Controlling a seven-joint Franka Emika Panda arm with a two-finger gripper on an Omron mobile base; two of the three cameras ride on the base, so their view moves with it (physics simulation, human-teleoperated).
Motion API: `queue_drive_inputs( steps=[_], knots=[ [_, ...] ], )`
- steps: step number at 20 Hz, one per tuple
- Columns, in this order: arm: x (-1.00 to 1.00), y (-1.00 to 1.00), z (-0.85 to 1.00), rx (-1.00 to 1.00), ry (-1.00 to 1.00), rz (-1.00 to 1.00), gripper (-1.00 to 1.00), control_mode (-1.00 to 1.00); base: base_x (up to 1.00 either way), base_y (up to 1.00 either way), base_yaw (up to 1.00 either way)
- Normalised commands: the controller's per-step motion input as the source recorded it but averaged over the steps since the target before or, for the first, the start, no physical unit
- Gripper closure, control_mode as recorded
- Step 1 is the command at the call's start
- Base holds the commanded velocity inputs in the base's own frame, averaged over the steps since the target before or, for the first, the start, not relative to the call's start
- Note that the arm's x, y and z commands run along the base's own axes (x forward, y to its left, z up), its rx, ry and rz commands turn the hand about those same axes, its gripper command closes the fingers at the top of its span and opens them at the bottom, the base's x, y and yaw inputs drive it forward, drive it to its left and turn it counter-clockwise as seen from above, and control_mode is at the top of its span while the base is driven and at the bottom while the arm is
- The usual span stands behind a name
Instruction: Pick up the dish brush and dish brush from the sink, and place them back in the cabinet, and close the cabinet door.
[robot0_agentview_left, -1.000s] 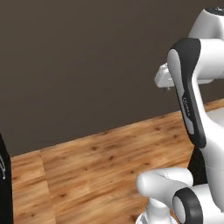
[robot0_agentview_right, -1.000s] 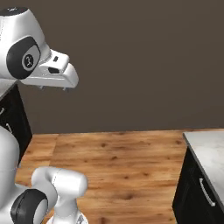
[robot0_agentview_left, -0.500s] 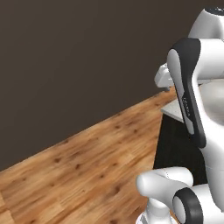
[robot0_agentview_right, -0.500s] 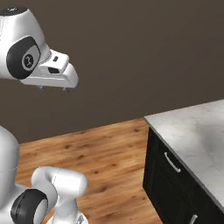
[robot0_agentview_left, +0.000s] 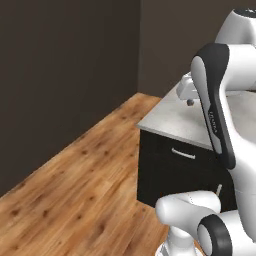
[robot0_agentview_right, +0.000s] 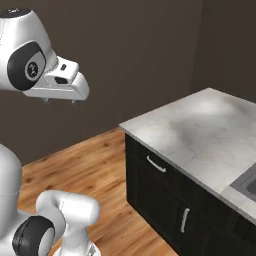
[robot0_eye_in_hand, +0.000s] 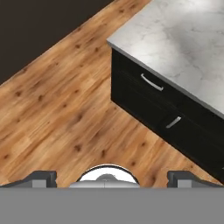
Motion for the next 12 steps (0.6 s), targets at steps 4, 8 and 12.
queue_drive_inputs(
  steps=[4, 8, 12],
  knots=[
    [0.00, 0.00, 0.00, 0.00, 0.00, 0.00, -1.00, 1.00, 0.00, -0.14, -0.56],
    [0.00, 0.00, 0.00, 0.00, 0.00, 0.00, -1.00, 1.00, 0.00, -0.12, -0.55],
    [0.00, 0.00, 0.00, 0.00, 0.00, 0.00, -1.00, 1.00, 0.01, -0.17, -0.54]
  ],
)
